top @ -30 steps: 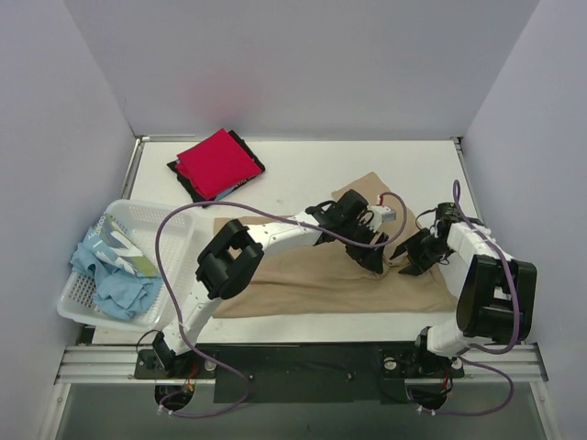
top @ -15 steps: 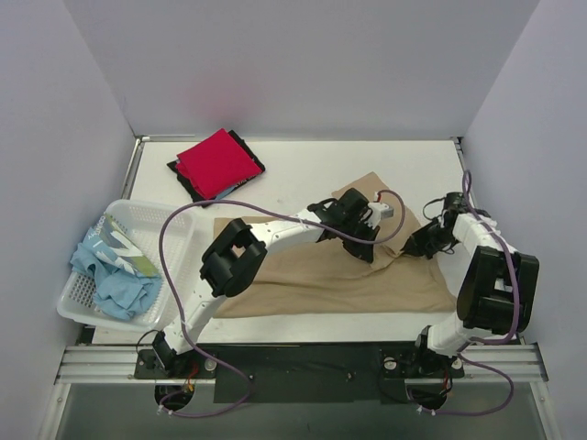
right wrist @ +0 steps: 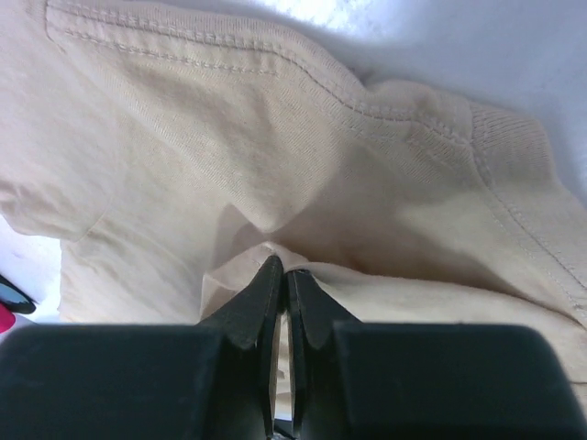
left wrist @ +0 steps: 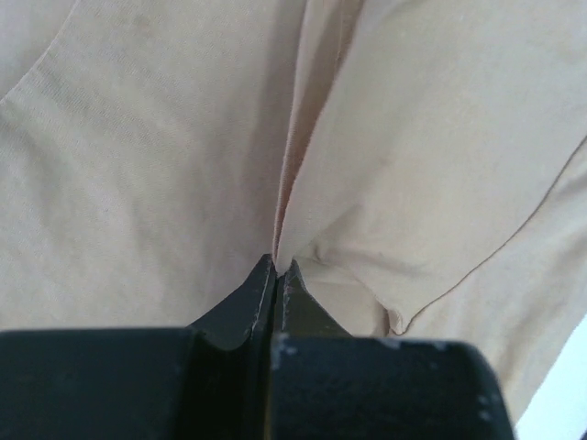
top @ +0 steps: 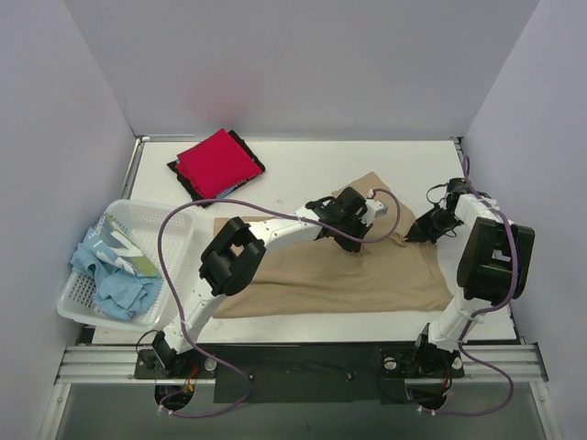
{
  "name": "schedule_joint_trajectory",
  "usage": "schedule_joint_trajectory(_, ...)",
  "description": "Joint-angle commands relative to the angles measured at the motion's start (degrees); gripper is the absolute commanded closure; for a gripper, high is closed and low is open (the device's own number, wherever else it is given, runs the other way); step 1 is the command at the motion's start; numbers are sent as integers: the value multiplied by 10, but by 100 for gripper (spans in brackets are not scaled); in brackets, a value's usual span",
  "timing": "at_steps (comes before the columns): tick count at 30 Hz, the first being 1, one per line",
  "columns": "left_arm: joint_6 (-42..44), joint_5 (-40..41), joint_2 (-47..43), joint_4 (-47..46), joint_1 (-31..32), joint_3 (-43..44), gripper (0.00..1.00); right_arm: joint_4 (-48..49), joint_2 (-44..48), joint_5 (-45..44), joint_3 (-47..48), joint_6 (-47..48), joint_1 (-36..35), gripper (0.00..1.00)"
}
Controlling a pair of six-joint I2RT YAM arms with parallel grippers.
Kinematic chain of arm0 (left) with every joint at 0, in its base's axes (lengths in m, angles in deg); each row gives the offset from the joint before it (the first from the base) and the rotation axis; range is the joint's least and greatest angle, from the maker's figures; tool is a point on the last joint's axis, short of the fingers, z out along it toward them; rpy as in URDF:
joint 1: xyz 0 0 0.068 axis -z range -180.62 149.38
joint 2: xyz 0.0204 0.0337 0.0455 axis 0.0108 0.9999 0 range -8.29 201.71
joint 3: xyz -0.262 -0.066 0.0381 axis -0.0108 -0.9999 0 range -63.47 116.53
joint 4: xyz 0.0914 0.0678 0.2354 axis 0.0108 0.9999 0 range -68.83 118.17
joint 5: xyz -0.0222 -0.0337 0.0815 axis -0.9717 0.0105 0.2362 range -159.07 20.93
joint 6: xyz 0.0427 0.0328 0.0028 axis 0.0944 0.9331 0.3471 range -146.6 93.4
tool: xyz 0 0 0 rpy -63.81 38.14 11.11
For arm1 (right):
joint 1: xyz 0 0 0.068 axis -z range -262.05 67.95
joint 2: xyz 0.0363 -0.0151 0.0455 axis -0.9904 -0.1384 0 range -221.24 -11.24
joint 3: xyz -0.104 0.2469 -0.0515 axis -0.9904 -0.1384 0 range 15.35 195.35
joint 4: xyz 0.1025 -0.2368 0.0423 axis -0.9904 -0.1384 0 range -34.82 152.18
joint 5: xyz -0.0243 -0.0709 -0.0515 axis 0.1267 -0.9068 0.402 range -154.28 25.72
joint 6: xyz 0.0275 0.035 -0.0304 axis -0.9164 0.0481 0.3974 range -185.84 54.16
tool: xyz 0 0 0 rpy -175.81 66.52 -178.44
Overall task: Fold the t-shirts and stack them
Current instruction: Fold the flattened tshirt in 1/3 of the way
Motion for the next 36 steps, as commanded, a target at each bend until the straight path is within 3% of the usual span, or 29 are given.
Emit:
schedule_joint_trajectory(1, 30, 58, -3, 17, -4, 10, 100, -22, -11, 3, 30, 17, 4, 100)
schedule_joint_trajectory(2, 32, 60, -3, 18, -4, 7, 100, -21, -17, 4, 31, 17, 6, 99)
schedule_joint_trajectory(5, 40, 72, -4, 24, -4, 3, 76, -18, -28, -6, 43, 14, 8, 93)
schedule_joint_trajectory(8, 56, 110, -4, 34, -2, 13, 63, -18, -26, -37, 65, 10, 26, 86)
schedule_joint_trajectory(13, 113, 168, -7, 61, -3, 70, 53, -35, -12, -74, 132, 43, 47, 80)
schedule_joint_trajectory(17, 132, 203, -12, 86, -10, 99, 56, -66, 44, -94, 110, 78, 37, 84)
schedule_joint_trajectory(19, 137, 170, -15, 104, -16, 117, 69, -59, 78, -81, 62, 88, 22, 96)
schedule_joint_trajectory(20, 147, 95, -17, 111, -19, 132, 82, -48, 85, -72, 36, 91, 16, 100)
schedule_joint_trajectory(21, 149, 54, -18, 118, -19, 137, 86, -43, 90, -58, 22, 95, 0, 100)
schedule_joint_trajectory(22, 146, -39, -16, 118, -19, 139, 90, -35, 88, -51, 10, 95, -7, 100)
schedule_joint_trajectory(24, 114, -126, -12, 78, -17, 115, 91, -19, 69, -32, 2, 90, -25, 100)
schedule_joint_trajectory(26, 94, -159, -8, 30, -15, 73, 92, -4, 40, -22, 6, 79, -38, 100)
schedule_joint_trajectory(31, 109, -73, 22, -3, -6, 28, 92, -10, -29, -37, 28, 83, -36, 100)
schedule_joint_trajectory(36, 131, 6, 32, 11, -10, 13, 95, -32, -35, -81, 34, 97, -26, 100)
